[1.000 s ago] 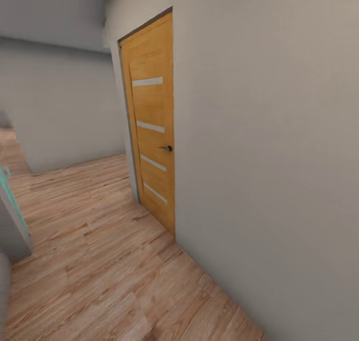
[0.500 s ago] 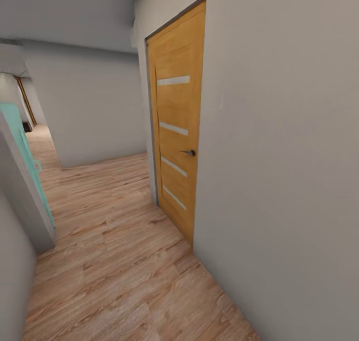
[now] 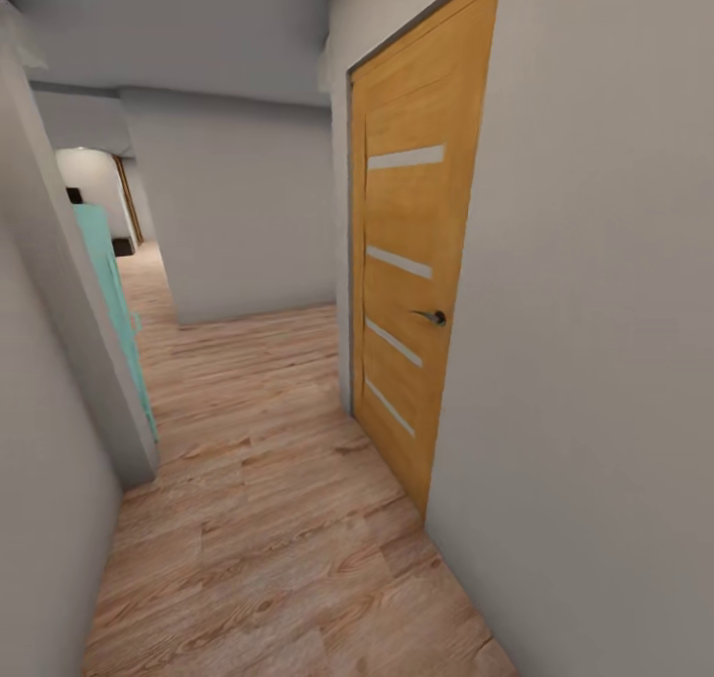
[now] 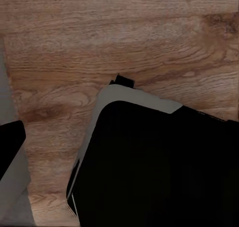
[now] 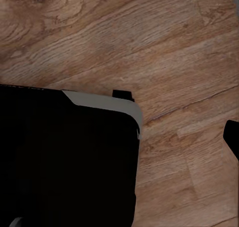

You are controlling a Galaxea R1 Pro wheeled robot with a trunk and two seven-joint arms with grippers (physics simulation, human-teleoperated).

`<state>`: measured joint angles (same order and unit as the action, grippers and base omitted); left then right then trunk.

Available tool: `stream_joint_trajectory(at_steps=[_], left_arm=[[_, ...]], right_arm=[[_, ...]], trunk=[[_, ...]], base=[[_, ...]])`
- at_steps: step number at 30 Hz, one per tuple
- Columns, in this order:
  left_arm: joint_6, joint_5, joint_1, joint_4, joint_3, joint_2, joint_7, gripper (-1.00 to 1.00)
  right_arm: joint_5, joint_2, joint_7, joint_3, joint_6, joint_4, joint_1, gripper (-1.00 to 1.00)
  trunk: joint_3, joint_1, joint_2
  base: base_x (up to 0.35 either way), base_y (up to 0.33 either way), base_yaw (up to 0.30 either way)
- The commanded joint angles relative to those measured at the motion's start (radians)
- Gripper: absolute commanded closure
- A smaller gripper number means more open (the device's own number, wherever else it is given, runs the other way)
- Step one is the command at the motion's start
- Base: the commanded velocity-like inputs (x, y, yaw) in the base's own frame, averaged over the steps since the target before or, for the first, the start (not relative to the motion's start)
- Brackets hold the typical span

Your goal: Move the two storage containers from the living room to the garage. In the garage, place one container on the floor and stack the other container on top of it (either order is fine).

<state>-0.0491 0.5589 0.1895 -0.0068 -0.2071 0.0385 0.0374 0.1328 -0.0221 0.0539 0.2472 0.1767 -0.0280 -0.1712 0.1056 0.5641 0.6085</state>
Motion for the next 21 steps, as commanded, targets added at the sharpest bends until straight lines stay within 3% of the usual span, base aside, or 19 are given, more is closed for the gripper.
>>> stream_joint_trajectory(at_steps=[1,21], left_arm=[[-0.002,0.006,0.001,-0.001,0.028,-0.001,0.009,-1.0],[-0.005,0.004,0.001,-0.001,0.032,-0.005,0.01,-1.0]], right_arm=[[0.015,0.001,-0.001,0.005,0.007,-0.004,-0.001,-1.0],[0.014,0.001,0.0,0.004,0.007,-0.004,-0.001,-1.0]], trunk=[[0.002,0.001,0.001],[0.002,0.001,0.001]], base=[[0.322,0.0,0.3],[0.322,0.0,0.3]])
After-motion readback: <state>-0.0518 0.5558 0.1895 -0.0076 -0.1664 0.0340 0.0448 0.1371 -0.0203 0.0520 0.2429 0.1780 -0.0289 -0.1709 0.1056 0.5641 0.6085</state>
